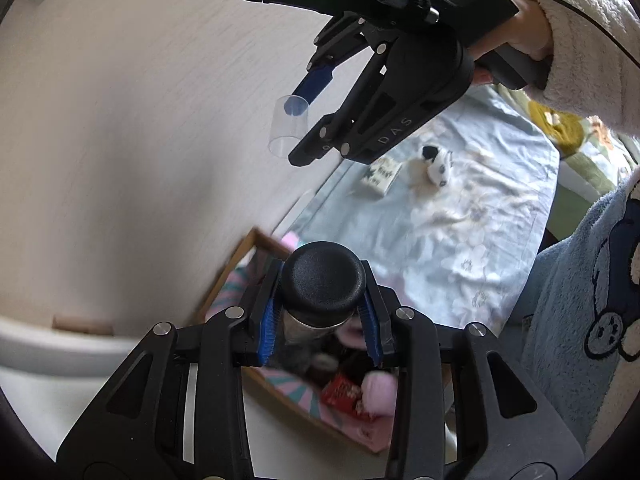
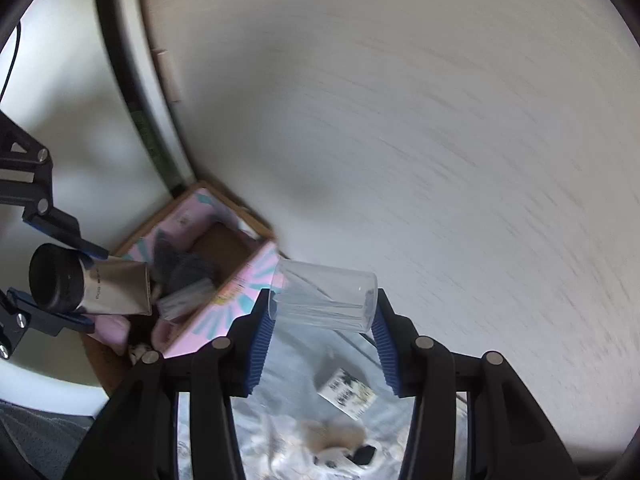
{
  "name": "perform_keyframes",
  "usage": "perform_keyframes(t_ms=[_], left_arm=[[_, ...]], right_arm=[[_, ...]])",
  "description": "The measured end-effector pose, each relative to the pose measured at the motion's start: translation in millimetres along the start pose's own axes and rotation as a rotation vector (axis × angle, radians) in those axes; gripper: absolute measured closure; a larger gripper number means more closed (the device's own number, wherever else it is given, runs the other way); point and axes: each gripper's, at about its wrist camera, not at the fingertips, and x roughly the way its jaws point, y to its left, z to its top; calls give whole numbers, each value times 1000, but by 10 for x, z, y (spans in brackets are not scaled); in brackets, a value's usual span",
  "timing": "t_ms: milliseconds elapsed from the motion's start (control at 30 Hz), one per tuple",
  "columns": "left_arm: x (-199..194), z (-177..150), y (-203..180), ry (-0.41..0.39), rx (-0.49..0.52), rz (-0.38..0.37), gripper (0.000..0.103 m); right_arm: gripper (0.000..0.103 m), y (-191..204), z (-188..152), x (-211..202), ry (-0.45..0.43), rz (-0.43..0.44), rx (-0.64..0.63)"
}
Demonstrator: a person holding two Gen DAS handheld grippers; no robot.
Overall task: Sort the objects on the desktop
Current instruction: 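Carry the silver tube with left tool while right tool carries the clear cup to the box, then open left tool to drop the tube while right tool releases the cup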
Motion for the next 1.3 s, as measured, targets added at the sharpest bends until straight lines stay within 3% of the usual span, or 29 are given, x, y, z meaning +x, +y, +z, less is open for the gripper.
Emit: perform_keyframes(t_ms=[200, 467, 733, 1000, 1133, 1167, 1200, 1233, 1267, 1300], left_arm=[[-88, -419, 65, 57, -79, 30, 71], [-31, -666, 40, 111, -146, 18, 71], [186, -764, -52, 136, -183, -17, 71], [247, -783, -52, 137, -200, -27, 71], [341, -773, -44, 179, -209, -23, 70], [361, -770, -51, 190, -210, -6, 62], [376, -772, -66, 197, -207, 17, 46], [384, -771, -78, 197, -200, 35, 1], [375, -774, -101, 186, -194, 46, 0], [365, -779, -128, 179, -185, 38, 0]], right_arm=[[59, 563, 273, 261, 18, 114, -107], [59, 1113, 392, 724, 92, 258, -172], [59, 1291, 341, 1074, 174, 291, -213], [59, 1299, 293, 1176, 207, 295, -227], [59, 1251, 307, 1148, 218, 290, -222], [59, 1234, 315, 1160, 225, 290, -210], [54, 1218, 319, 1189, 241, 299, -193], [38, 1202, 317, 1221, 255, 309, -175], [29, 1174, 310, 1247, 264, 316, -154], [12, 1159, 301, 1266, 263, 309, -145]])
